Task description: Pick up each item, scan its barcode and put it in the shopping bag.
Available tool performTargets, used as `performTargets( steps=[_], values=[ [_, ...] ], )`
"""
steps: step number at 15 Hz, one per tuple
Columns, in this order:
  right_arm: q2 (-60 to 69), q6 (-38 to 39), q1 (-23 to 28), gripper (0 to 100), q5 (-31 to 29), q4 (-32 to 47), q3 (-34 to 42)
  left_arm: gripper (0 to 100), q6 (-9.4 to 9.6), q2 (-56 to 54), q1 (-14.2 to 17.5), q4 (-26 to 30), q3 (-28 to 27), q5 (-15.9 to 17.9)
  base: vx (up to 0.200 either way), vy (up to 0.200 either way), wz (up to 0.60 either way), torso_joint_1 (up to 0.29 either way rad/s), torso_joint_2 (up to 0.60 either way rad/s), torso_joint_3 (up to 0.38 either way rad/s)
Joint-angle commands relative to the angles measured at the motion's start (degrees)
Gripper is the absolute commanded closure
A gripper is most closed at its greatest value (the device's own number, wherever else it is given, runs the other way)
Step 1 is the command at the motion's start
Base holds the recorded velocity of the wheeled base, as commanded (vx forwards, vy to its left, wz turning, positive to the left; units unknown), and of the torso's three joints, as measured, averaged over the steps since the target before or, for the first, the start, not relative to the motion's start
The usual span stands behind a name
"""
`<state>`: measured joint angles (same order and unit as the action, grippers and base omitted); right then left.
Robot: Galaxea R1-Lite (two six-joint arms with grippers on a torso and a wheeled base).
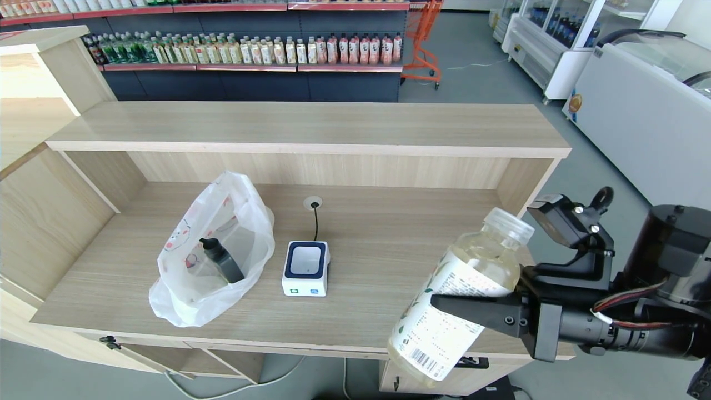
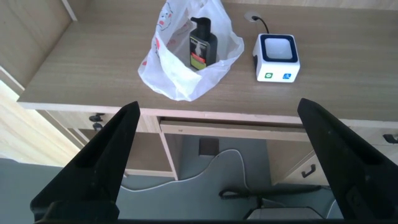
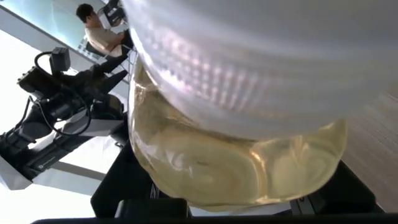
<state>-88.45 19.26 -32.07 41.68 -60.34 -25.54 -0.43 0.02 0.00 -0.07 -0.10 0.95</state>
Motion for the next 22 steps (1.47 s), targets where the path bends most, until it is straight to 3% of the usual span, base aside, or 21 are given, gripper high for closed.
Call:
performTargets(
  steps=[1,3,5,8,11,17,22],
  values=[
    [-0.4,-8.7,2.9,100,-0.8,0.0,0.1,0,-0.01,0.0,0.0,0.0,0.0,0.0,0.0,0.0,0.0,0.0,0.0,0.0],
    [-0.6,-23.3,7.6,100,-1.8,0.1,1.0,0,-0.01,0.0,0.0,0.0,0.0,0.0,0.0,0.0,0.0,0.0,0.0,0.0],
    [-2.3,-42.2,16.6,100,-2.4,0.0,1.8,0,-0.01,0.0,0.0,0.0,0.0,0.0,0.0,0.0,0.0,0.0,0.0,0.0],
    [-4.5,-55.9,21.9,100,-3.6,-0.6,1.5,0,-0.01,0.0,0.0,0.0,0.0,0.0,0.0,0.0,0.0,0.0,0.0,0.0],
    [-5.8,-63.1,23.2,100,-3.4,-0.9,1.7,0,-0.01,0.0,0.0,0.0,0.0,0.0,0.0,0.0,0.0,0.0,0.0,0.0],
    [-6.4,-63.0,22.9,100,-2.1,-1.4,1.8,0,-0.01,0.0,0.0,0.0,0.0,0.1,0.0,0.0,0.0,0.0,0.0,0.0],
    [-7.1,-60.9,22.5,100,-1.2,-1.4,1.3,0,0.08,0.0,0.0,0.0,0.0,0.1,0.0,0.2,0.0,0.003,0.0,0.002]
  ],
)
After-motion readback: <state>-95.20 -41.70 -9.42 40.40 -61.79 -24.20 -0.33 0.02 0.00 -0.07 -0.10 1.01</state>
